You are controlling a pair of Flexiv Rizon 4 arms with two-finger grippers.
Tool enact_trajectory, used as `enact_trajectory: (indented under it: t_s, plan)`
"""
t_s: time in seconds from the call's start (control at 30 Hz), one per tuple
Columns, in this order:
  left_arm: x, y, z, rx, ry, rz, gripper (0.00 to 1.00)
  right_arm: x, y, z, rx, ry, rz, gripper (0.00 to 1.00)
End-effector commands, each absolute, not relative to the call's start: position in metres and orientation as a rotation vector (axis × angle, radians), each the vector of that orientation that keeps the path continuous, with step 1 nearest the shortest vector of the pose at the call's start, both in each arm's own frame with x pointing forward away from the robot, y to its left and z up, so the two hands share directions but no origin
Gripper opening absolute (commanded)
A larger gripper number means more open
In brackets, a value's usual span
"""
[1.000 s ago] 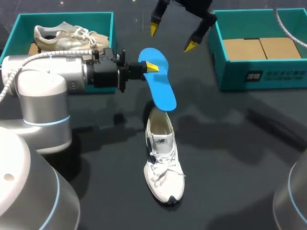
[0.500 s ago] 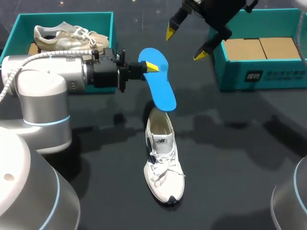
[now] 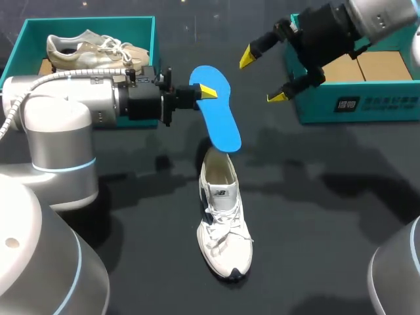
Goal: Take the shoe out of the shoebox, open the shoe tongue, remove and reinsert the insole, then place the shoe into the shoebox
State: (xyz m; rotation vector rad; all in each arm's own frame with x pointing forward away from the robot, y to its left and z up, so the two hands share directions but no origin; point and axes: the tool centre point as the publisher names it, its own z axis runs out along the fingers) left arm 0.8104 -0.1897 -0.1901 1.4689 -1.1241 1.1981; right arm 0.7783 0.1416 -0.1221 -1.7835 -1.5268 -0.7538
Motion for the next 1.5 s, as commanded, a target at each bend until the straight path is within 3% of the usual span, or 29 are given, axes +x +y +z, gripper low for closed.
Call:
enact_trajectory:
  t_s: [0.03, 1.5]
  plan:
    - [0.811, -0.191, -0.191, 1.469, -1.125, 1.198, 0.00, 0.772, 0.137, -0.135, -1.539, -1.277, -1.034, 1.00]
    - [0.811, -0.191, -0.191, 1.469, -1.125, 1.198, 0.00, 0.781, 0.138, -0.159, -1.425, -1.309, -1.140, 1.00]
